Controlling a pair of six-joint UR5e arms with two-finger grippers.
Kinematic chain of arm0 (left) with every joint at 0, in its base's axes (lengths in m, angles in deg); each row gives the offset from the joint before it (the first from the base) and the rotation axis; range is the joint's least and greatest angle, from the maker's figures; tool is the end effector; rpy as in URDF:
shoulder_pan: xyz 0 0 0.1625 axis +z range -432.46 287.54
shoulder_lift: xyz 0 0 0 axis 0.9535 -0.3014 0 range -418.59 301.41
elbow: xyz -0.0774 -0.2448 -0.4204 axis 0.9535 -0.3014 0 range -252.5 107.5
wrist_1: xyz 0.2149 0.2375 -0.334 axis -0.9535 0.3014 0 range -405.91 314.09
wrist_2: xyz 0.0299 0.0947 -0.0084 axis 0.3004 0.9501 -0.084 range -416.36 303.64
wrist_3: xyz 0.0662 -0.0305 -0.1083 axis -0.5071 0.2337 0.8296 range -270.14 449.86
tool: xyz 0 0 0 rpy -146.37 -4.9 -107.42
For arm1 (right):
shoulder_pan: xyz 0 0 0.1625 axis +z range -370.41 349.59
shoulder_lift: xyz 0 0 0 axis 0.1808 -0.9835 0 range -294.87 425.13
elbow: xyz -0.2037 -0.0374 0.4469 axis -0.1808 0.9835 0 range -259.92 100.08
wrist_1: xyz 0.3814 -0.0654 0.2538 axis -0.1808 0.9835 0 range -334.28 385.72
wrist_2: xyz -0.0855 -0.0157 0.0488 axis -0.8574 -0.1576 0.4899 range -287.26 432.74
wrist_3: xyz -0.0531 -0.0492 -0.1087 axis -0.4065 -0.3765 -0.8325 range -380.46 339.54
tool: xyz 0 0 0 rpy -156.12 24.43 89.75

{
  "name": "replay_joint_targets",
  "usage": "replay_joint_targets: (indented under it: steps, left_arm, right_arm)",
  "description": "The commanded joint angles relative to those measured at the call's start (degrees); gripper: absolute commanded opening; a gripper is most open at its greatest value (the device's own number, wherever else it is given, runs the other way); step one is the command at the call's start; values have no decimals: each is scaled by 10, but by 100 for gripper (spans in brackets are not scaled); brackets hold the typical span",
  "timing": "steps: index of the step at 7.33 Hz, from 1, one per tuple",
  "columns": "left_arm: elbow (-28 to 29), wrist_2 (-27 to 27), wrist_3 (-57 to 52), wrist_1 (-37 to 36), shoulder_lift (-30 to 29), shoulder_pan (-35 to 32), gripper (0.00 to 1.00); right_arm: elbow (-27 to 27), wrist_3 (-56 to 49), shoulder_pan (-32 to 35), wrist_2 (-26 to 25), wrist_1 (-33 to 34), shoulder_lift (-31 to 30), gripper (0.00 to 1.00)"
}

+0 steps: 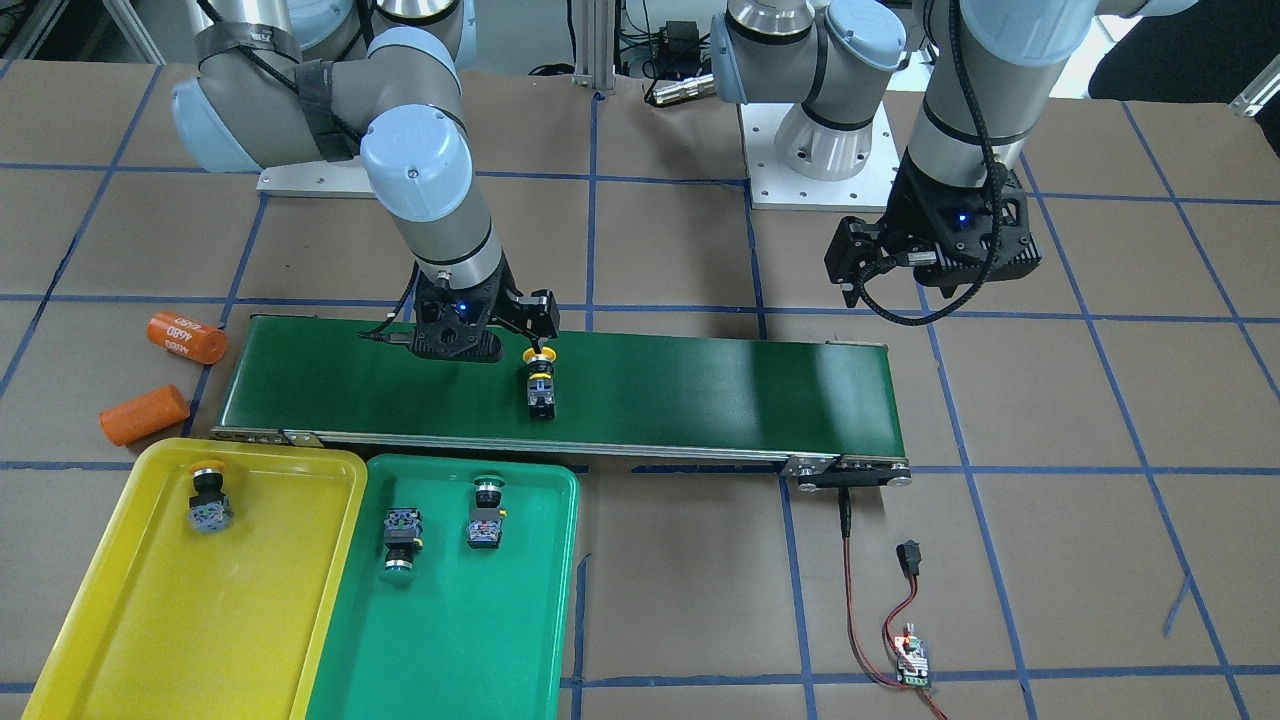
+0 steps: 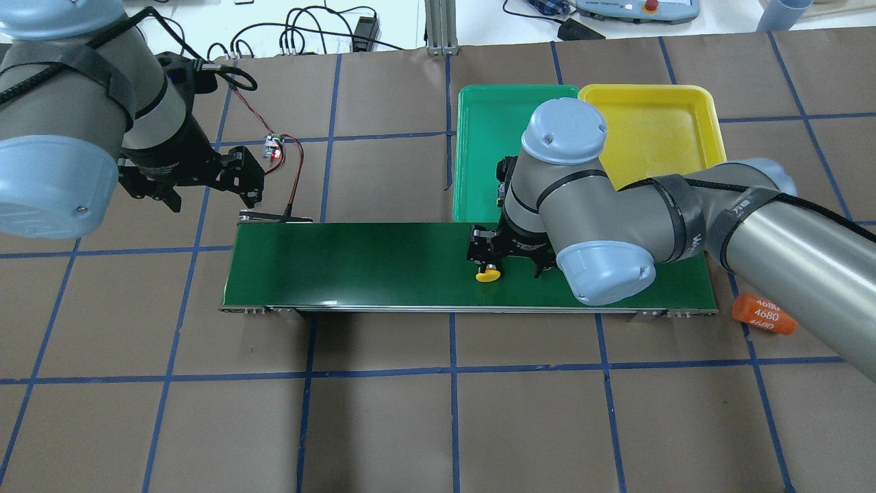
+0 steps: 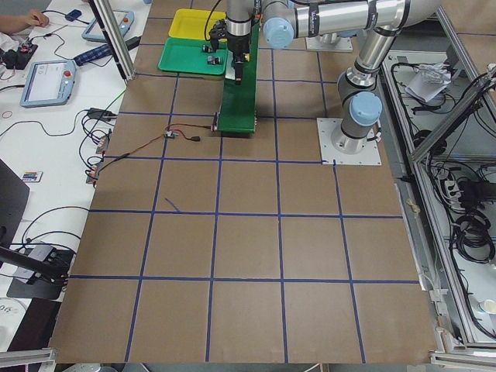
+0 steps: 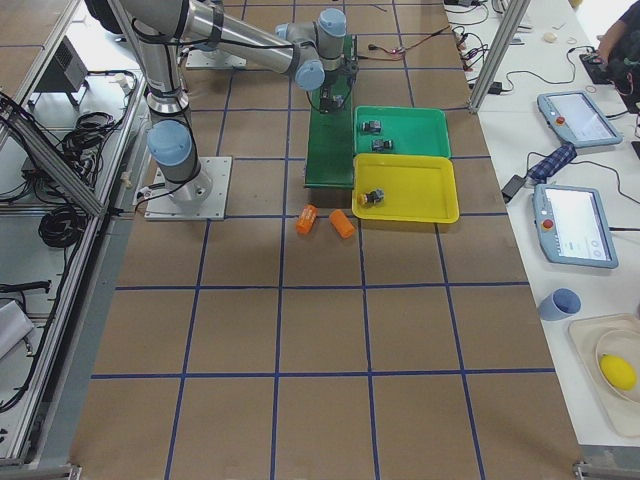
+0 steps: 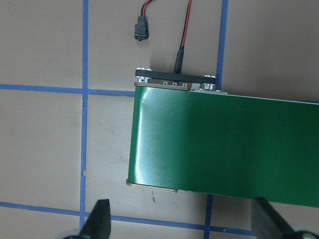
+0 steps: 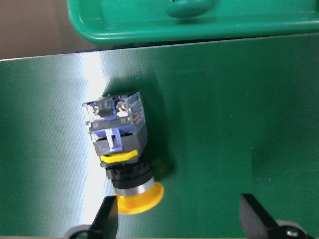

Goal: Sort buttons by color to trays
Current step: 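Lower the right gripper and grasp the yellow button on the belt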

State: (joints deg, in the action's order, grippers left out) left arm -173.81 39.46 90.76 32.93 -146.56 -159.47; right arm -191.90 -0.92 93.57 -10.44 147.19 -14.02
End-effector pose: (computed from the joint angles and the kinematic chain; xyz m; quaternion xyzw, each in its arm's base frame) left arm -0.0926 -0.5293 0.4567 -0.0348 0.9980 -0.0155 0.0511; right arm 0.2801 -0.5091 0.2740 0.0490 0.9970 0.0285 0.0535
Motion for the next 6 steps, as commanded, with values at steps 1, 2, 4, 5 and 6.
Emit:
replay_joint_targets:
  steps: [1,2,4,5,6]
  left_arm:
    - [0,0,-1,0,-1,0,100]
    - [2,1,0,-1,-2,0,100]
    - [10,3,1,2,-2,0,100]
    - [10,-3,0,3,-2,0,100]
    - [11,-2,-1,1,-3,0,100]
  right_arm:
    - [0,-4,2,12,30,17,90]
    - [0,-10,2,3,30,20,86]
    - [1,-31,-4,-3,46,31,16]
    - [3,-32,-10,-5,46,30,0]
    - [18,-34,-19,-5,37,30,0]
